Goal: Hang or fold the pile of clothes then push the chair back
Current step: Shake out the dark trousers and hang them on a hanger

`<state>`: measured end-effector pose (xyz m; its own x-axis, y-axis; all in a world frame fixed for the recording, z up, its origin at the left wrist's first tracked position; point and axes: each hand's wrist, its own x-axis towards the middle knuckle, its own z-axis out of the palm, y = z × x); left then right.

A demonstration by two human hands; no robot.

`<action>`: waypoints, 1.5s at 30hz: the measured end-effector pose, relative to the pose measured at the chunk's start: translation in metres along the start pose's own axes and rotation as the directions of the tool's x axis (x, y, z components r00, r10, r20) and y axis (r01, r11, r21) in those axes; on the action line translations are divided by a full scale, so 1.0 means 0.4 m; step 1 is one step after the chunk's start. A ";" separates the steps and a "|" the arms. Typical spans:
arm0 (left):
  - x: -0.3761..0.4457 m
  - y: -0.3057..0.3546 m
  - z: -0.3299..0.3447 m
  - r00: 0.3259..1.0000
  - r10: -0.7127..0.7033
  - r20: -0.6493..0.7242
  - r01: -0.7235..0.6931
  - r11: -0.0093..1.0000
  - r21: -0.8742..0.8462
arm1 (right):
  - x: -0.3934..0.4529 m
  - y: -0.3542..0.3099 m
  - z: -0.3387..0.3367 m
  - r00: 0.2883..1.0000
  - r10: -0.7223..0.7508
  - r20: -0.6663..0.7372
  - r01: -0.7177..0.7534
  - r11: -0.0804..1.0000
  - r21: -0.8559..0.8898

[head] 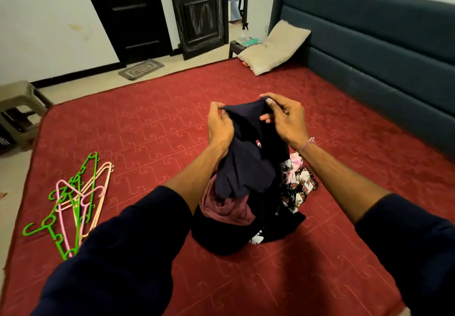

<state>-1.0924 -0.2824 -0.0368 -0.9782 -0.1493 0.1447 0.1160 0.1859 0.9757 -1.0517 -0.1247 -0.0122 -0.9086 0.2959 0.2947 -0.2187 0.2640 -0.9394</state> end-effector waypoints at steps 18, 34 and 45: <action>0.037 0.347 0.003 0.953 0.047 0.298 -0.008 0.992 -0.130 | -0.140 -0.075 0.072 1.000 0.000 0.005 0.003 0.873 -0.487; 0.020 0.149 -0.258 0.913 0.285 0.293 -0.389 0.826 0.408 | -0.015 -0.393 0.042 0.966 0.247 -0.080 -0.158 0.805 0.572; 0.035 0.570 -0.307 0.967 0.255 -0.011 -0.227 0.838 -0.496 | -0.078 -0.431 0.001 0.873 0.445 0.198 -0.154 0.637 -0.755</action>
<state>-1.0584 -0.3613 0.2077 -0.9141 -0.1080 0.3908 0.4050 -0.2919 0.8665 -0.9859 -0.1797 0.1404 -0.9613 0.1943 -0.1954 0.2690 0.8160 -0.5116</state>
